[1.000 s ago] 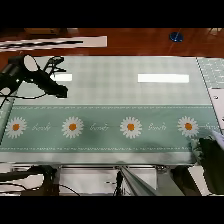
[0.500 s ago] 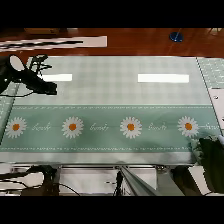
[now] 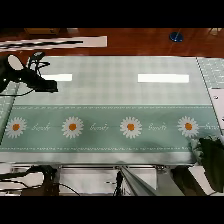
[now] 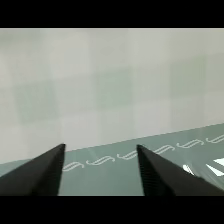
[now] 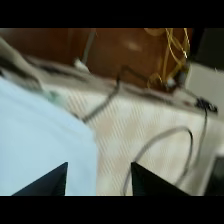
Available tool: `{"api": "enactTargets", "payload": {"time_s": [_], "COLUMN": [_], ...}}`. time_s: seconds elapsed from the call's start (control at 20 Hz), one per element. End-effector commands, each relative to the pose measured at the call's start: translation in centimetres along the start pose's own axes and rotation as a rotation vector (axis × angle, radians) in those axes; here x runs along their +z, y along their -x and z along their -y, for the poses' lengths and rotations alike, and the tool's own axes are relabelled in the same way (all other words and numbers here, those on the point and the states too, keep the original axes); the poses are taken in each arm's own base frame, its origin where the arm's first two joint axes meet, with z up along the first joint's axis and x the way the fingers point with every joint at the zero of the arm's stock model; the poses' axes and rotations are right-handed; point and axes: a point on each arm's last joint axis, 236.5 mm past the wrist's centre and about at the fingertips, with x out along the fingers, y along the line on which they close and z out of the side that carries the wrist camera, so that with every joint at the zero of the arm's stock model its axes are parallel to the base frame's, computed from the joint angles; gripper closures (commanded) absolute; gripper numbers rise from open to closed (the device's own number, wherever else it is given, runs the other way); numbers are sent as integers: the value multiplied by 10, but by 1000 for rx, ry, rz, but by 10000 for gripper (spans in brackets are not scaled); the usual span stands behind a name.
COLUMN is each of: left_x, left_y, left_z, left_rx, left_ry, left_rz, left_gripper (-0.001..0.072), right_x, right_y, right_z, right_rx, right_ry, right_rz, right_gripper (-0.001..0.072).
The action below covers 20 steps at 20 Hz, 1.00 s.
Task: Fold the shirts.
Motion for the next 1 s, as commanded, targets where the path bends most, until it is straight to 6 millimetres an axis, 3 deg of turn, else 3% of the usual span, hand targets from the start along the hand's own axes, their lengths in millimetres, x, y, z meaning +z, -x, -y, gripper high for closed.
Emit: {"api": "enactTargets", "payload": {"time_s": [0.0, 0.05, 0.1, 0.15, 0.2, 0.25, 0.35, 0.45, 0.6, 0.8, 0.95], "left_x": [28, 41, 54, 64, 70, 71, 60, 37, 11, 5, 1], "left_y": [6, 12, 19, 28, 35, 38, 35, 20, 0, -15, -24], "left_z": [12, 14, 20, 30, 43, 58, 90, 116, 127, 139, 136], "left_rx": [-50, -58, -82, -114, -144, -160, -186, -156, -37, -28, -27], "left_ry": [3, 10, 22, 30, 19, -13, -88, -205, -315, -357, -351], "left_rz": [110, 157, 201, 230, 242, 233, 177, 78, -41, -75, -101], "left_gripper": [14, 15, 15, 20, 34, 35, 40, 40, 40, 40, 39], "right_x": [163, 188, 193, 179, 147, 108, 27, -31, -69, -96, -95], "right_y": [136, 188, 239, 279, 311, 326, 314, 283, 278, 281, 284], "right_z": [-113, -162, -220, -276, -333, -379, -433, -446, -462, -472, -476], "right_rx": [461, 613, 765, 885, 976, 1003, 900, 664, 574, 605, 626], "right_ry": [-33, 15, 111, 234, 401, 578, 914, 1205, 1315, 1317, 1272], "right_rz": [528, 607, 632, 621, 593, 557, 452, 363, 376, 352, 356], "right_gripper": [262, 262, 262, 262, 262, 262, 291, 291, 291, 291, 291]}}
